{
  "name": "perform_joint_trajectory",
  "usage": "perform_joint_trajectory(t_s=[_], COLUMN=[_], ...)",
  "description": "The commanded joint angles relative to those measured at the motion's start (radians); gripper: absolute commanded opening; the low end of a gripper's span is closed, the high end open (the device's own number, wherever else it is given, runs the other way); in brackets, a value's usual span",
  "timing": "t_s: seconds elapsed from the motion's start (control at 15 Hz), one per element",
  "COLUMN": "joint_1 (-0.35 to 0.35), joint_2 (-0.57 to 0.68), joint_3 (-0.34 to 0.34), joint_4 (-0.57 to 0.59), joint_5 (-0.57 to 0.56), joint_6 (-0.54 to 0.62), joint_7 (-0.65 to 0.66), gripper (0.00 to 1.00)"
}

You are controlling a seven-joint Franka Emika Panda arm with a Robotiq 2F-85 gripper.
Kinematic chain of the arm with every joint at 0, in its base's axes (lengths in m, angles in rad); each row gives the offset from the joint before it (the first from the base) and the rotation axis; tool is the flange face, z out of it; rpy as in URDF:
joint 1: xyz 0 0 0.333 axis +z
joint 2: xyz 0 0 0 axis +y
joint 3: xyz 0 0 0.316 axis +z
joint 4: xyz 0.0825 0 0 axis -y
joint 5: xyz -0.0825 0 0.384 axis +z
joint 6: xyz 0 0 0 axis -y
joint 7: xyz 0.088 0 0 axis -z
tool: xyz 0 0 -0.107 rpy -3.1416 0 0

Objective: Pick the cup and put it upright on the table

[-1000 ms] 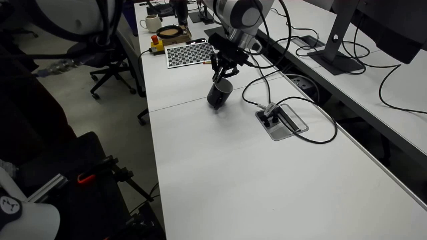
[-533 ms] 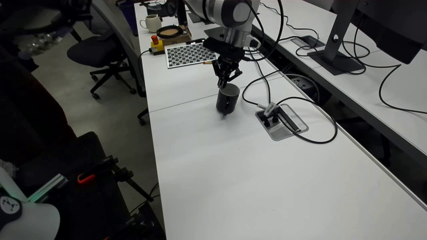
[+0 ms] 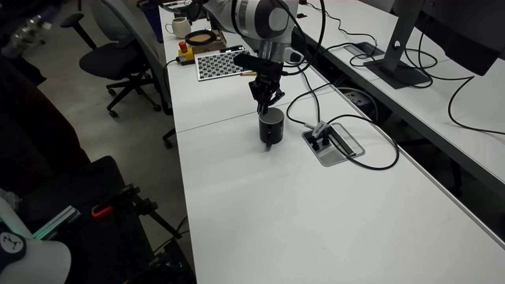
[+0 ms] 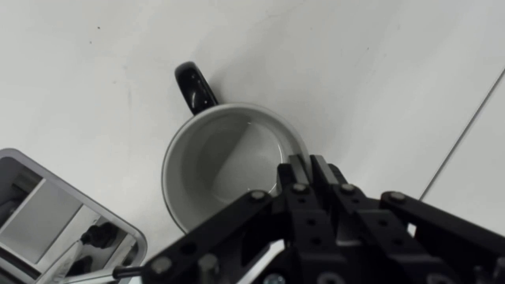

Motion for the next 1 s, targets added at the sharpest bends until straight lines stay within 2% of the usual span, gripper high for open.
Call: perform_joint_trajectory(t_s=[0.0, 0.67, 0.73, 0.8, 0.93], joint_1=[-0.005, -0.021, -0.032, -0.036, -0.047], joint_2=[-0.066, -0.093, -0.094, -0.096, -0.097], joint_3=[0.003, 0.03, 0.042, 0.048, 0.062], joint_4=[-0.114, -0.159, -0.158, -0.161, -0.165], joint_5=[-0.017, 0.006, 0.023, 0.03, 0.043], joint_6=[0.033, 0.031, 0.03, 0.029, 0.031], joint_7=[0.045, 0.025, 0.015, 0.01, 0.002], gripper=[0.02, 0.02, 0.15, 0.35, 0.48])
